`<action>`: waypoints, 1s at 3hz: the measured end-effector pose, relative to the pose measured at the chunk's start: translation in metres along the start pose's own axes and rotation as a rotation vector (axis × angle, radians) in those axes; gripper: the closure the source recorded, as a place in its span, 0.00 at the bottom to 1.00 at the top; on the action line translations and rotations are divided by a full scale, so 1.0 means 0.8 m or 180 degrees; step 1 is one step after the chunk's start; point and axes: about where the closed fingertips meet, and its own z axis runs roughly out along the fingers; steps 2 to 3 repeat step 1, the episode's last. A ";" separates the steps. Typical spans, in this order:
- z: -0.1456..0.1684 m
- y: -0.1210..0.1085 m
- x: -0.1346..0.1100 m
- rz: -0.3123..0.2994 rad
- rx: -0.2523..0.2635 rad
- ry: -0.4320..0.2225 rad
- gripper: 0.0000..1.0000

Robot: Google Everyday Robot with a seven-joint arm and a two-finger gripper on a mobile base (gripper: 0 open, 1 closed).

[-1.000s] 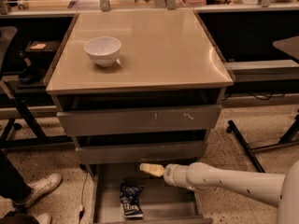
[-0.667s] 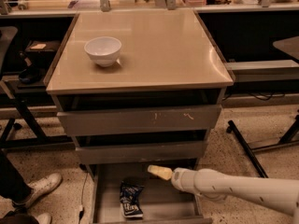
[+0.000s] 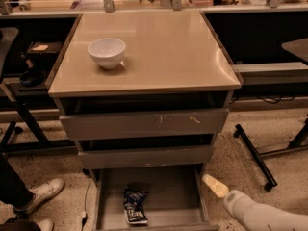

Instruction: Place blue chip bag into bottom drawer

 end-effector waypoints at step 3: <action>-0.044 -0.019 -0.020 0.0089 0.0194 -0.0290 0.00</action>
Offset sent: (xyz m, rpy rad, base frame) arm 0.0000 0.0000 0.0000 0.0000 0.0000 0.0000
